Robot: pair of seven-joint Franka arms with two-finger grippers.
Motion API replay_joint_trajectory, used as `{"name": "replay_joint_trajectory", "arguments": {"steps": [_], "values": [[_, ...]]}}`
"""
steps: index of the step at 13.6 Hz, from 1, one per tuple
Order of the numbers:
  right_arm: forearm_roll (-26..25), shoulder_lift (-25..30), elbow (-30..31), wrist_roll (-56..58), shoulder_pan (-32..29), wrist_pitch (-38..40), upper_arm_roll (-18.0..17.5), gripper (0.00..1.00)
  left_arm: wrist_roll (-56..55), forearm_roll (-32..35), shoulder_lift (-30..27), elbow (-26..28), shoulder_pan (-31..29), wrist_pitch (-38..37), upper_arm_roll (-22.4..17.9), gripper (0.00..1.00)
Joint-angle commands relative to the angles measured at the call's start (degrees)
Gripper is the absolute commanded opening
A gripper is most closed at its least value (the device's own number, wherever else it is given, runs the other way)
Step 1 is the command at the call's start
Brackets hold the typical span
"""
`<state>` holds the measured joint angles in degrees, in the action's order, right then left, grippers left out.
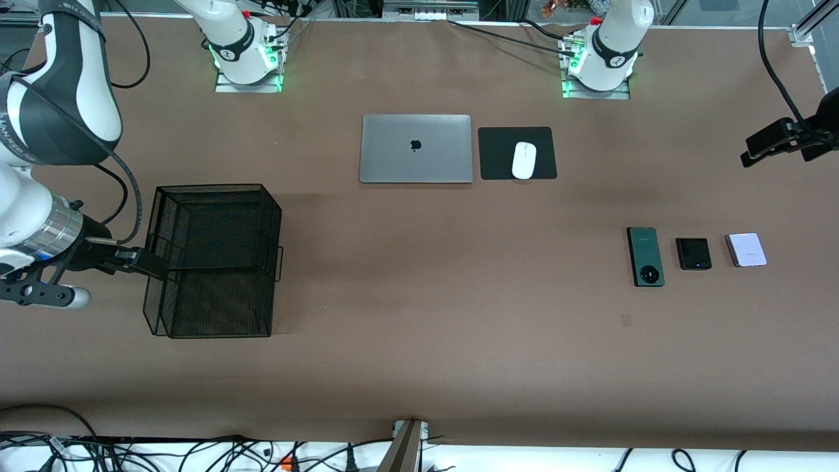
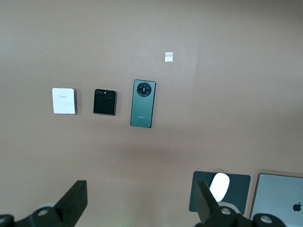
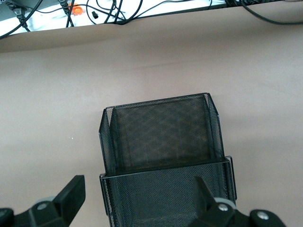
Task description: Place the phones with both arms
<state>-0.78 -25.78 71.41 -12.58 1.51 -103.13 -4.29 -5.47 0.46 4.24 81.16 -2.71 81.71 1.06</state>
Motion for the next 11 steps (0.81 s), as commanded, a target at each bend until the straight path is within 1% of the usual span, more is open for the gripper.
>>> {"name": "replay_joint_trajectory", "arguments": {"steps": [1, 4, 7, 9, 11], "values": [[0.3, 1.5, 1.4, -0.6, -0.3, 0.6, -0.6, 1.0, 1.1, -1.3, -1.4, 1.0, 0.1, -0.8, -0.1, 1.0], [2.6, 1.5, 1.4, -0.3, -0.2, 0.7, -0.6, 1.0, 0.4, -1.4, -1.5, 0.9, 0.1, -0.9, 0.0, 1.0], [2.5, 1.5, 1.4, 0.4, -0.5, 0.8, -0.3, 1.0, -0.5, -2.3, -1.5, 0.9, 0.4, -1.0, 0.0, 1.0], [2.5, 1.6, 1.4, 0.8, -0.5, 1.4, -0.1, 1.0, -3.3, -3.4, -1.5, 1.0, 0.4, -1.0, -0.2, 1.0], [2.5, 1.7, 1.4, 0.9, -0.6, 1.8, -0.1, 1.0, -1.2, -2.6, -0.8, 2.0, 0.2, -0.3, -0.3, 1.0]]}}
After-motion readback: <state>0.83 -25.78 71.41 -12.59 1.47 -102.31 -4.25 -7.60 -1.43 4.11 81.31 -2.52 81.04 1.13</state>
